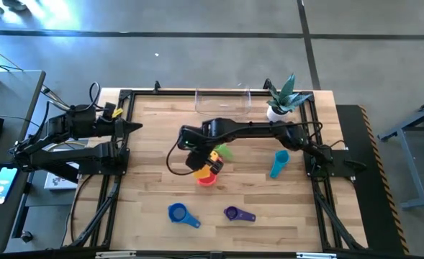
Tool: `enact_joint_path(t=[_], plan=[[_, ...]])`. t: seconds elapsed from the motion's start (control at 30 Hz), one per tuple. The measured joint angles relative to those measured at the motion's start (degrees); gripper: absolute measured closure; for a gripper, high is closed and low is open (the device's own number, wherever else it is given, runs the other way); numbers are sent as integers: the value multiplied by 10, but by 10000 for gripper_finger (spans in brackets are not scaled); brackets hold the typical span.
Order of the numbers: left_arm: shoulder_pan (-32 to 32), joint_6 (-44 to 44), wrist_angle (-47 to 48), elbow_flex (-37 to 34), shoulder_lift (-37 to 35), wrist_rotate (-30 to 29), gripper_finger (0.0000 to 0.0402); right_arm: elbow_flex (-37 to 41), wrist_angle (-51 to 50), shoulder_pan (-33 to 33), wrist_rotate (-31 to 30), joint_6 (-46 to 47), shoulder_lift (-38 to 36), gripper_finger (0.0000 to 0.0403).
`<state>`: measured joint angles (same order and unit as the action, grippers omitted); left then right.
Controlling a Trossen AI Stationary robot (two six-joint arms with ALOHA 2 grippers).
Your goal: Nest measuring cups in basket
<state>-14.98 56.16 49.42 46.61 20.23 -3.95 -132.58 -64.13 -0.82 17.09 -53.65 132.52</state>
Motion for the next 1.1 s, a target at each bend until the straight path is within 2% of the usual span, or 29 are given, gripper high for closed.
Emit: enact_joint_path(t=[0.43, 0.53, 1.1], plan=[[0, 6, 23, 0, 0, 0, 312, 89, 40, -16, -13, -11, 1, 396], [0, 6, 23, 0, 0, 0, 312, 104, 51, -16, -45, -11, 1, 396], [0, 7, 23, 0, 0, 0, 312, 117, 58, -16, -51, -9, 1, 396]])
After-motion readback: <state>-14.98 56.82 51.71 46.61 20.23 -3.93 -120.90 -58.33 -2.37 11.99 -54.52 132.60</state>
